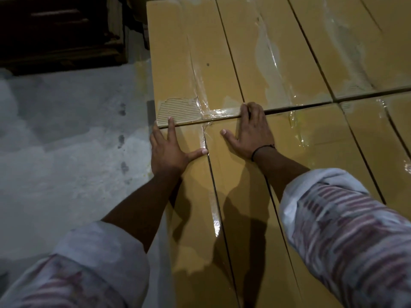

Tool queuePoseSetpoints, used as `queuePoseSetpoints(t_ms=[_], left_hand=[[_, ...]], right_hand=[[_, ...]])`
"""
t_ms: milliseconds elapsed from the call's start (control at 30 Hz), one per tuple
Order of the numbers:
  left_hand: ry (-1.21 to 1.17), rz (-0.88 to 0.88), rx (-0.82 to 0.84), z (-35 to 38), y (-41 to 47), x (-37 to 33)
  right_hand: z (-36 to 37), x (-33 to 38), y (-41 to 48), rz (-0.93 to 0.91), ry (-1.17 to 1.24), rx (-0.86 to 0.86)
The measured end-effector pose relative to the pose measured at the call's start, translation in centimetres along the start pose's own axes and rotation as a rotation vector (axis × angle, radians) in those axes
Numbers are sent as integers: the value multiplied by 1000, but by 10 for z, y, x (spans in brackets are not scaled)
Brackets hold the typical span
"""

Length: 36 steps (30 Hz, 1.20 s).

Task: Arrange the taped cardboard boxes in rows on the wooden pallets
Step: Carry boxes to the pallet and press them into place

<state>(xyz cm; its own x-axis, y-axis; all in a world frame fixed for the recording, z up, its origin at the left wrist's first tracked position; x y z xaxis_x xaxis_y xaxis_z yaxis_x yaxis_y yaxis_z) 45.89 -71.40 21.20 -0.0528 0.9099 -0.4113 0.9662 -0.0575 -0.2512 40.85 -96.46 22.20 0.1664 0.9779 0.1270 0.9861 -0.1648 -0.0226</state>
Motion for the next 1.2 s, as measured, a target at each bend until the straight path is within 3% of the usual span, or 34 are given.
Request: queuePoseSetpoints(t_ms=[233,567,800,967,1100,1200], left_hand=[[-7,26,-9,0,-2,1],[-16,44,115,4,-8,7],[-29,61,68,21,-95,42],[264,294,-35,43,-182,19],[299,555,98,86,-275,-27],[333,572,205,111,-332,-41]], right_hand=[[-6,6,-10,-48,-82,-34],[12,0,-19,-21,27,206],[14,14,-107,77,97,134],[23,26,-199,39,80,168],[23,28,-254,-20,85,207],[25,21,-298,-105,78,230]])
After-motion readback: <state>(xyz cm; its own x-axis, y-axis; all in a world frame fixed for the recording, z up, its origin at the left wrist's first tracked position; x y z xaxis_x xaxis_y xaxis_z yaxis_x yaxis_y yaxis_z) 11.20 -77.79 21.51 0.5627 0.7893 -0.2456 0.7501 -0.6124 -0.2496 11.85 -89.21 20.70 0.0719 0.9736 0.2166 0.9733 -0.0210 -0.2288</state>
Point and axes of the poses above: each hand's wrist, its own y-axis towards the middle knuckle, its own z-axis out of the palm, x = y × z, the point moved 10 cm from there along y, towards the middle knuckle, and after that the axes turned 8 degrees about -z, right-handed, at the moved point
